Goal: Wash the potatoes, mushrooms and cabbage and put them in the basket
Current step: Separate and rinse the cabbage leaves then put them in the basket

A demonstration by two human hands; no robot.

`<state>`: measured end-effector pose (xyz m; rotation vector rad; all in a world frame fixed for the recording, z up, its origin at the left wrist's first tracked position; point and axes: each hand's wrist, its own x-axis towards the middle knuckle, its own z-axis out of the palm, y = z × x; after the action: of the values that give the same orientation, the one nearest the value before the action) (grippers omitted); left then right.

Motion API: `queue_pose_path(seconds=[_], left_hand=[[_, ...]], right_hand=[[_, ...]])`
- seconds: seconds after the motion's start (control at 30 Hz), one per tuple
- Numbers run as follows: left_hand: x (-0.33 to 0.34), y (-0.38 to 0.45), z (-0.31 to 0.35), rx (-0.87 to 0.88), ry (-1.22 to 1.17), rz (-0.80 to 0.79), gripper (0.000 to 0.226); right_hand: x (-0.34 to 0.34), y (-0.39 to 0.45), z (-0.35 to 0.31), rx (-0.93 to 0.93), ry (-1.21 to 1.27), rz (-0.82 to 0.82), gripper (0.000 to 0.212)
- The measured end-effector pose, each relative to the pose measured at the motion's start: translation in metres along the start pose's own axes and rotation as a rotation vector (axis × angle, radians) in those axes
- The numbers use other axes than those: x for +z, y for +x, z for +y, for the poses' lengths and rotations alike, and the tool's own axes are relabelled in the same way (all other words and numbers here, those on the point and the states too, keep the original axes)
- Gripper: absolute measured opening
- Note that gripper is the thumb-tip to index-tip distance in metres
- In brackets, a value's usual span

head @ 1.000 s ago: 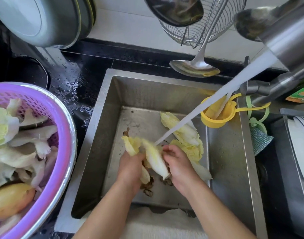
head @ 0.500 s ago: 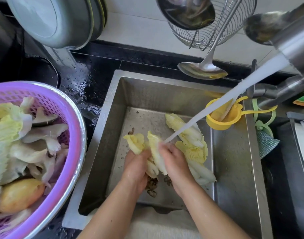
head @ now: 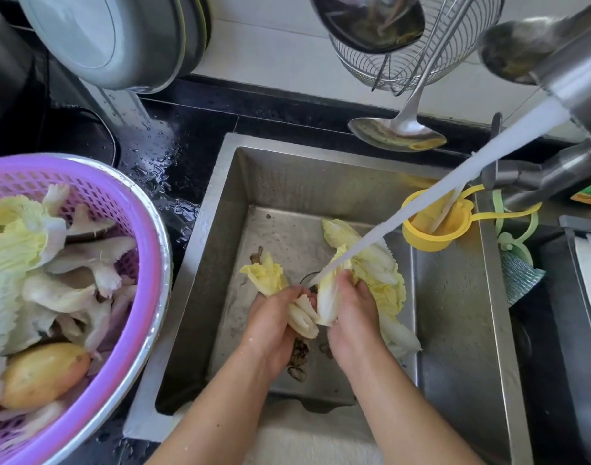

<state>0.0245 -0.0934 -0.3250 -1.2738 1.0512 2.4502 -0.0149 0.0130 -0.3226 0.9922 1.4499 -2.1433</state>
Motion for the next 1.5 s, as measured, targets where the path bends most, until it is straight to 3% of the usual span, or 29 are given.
queue_pose_path(seconds=[0.2, 0.27, 0.37, 0.47, 0.6, 0.7, 0.83, 0.93, 1.0, 1.13, 1.2, 1.3, 1.37, 1.43, 1.5], left_hand=[[0.006, 0.000, 0.000, 0.121, -0.028, 0.147, 0.010], [0.001, 0.002, 0.004, 0.140, -0.065, 0.170, 0.011], [0.003, -0.007, 0.007, 0.101, 0.091, 0.045, 0.006], [0.008, -0.011, 0.001, 0.031, 0.186, -0.124, 0.025], [0.005, -0.009, 0.000, 0.016, 0.119, -0.182, 0.039], [0.000, -0.005, -0.003, 0.010, 0.124, -0.102, 0.032], [-0.004, 0.004, -0.005, 0.033, 0.100, 0.062, 0.026], [-0.004, 0.004, -0.004, 0.093, 0.089, 0.052, 0.031], [-0.003, 0.004, -0.004, 0.125, 0.026, 0.093, 0.032], [-0.005, 0.005, 0.003, 0.135, -0.175, 0.235, 0.033], [-0.006, 0.006, 0.007, 0.114, -0.191, 0.207, 0.038], [-0.002, 0.000, 0.006, -0.011, -0.076, 0.029, 0.038], [0.001, -0.006, 0.004, -0.109, -0.022, -0.122, 0.038], [0.003, -0.010, 0.006, -0.152, -0.022, -0.225, 0.039], [0.003, -0.014, 0.011, -0.187, -0.060, -0.257, 0.042]], right_hand=[[-0.011, 0.015, -0.015, 0.022, 0.286, 0.249, 0.018], [-0.021, 0.019, -0.026, -0.028, 0.212, 0.282, 0.017], [-0.025, 0.012, -0.033, -0.051, -0.151, 0.033, 0.019], [-0.009, -0.006, -0.023, 0.016, -0.393, -0.201, 0.019], [0.008, -0.010, -0.012, -0.055, -0.568, -0.108, 0.021], [0.012, -0.008, -0.005, -0.016, -0.498, -0.066, 0.023], [0.015, -0.007, 0.005, -0.020, -0.331, 0.138, 0.025], [0.017, -0.010, 0.012, 0.000, -0.309, 0.082, 0.018], [0.013, -0.011, 0.012, -0.011, -0.281, 0.073, 0.018], [-0.017, -0.007, -0.004, -0.016, -0.013, 0.259, 0.026], [-0.035, -0.001, -0.011, -0.034, -0.105, 0.281, 0.026], [-0.035, -0.003, -0.020, -0.047, -0.491, 0.077, 0.022], [-0.026, -0.011, -0.026, -0.023, -0.727, -0.158, 0.005], [-0.018, -0.014, -0.030, -0.002, -0.779, -0.315, 0.017], [-0.018, -0.010, -0.030, 0.025, -0.680, -0.349, 0.016]])
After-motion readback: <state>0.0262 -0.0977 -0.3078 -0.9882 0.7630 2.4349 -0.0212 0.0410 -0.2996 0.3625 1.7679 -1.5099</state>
